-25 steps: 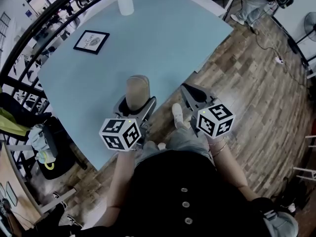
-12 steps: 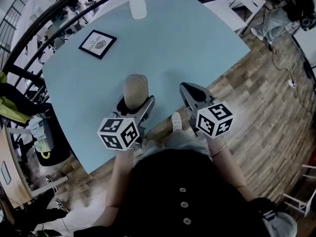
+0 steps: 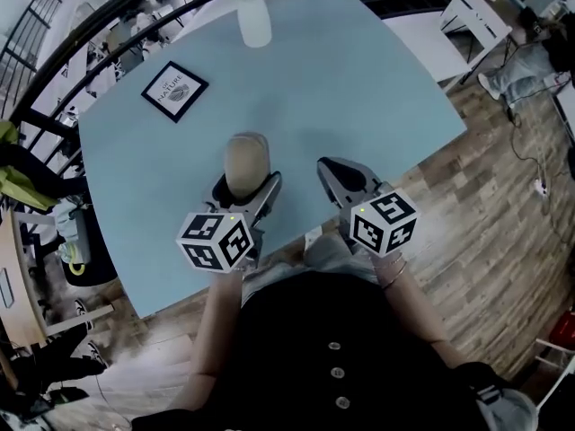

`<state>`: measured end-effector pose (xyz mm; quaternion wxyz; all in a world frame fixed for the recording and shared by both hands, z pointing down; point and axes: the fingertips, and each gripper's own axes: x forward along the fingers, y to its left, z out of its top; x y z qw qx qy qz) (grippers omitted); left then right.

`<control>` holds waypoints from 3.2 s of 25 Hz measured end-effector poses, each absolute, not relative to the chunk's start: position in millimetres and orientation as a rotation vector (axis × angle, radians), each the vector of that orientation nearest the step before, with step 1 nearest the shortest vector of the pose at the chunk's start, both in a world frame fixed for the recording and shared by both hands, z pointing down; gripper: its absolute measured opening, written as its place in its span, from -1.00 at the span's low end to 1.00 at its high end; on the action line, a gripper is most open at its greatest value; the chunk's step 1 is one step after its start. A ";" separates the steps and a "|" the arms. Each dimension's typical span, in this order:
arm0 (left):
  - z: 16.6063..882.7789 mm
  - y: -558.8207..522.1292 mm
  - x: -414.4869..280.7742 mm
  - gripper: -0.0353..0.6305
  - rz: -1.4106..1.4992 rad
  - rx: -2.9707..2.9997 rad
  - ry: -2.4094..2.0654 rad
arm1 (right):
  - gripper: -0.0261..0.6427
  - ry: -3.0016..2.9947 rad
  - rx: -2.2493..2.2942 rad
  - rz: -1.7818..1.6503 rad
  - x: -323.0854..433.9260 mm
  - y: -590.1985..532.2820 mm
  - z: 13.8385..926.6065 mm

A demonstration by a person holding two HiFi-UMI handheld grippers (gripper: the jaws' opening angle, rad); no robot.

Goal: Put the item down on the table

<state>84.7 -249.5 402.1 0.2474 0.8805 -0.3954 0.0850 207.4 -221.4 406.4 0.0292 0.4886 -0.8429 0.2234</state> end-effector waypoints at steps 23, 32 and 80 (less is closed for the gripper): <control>420.2 -298.9 48.9 0.34 0.309 2.277 -1.230 | -0.91 -2.655 1.237 0.767 172.7 -292.9 432.2; 428.2 -311.4 39.6 0.34 0.392 2.293 -1.182 | -0.91 -2.625 1.261 0.794 164.2 -303.9 434.3; 527.9 -401.3 72.6 0.34 1.033 2.385 -0.808 | -0.91 -2.472 1.223 0.969 178.9 -352.3 510.7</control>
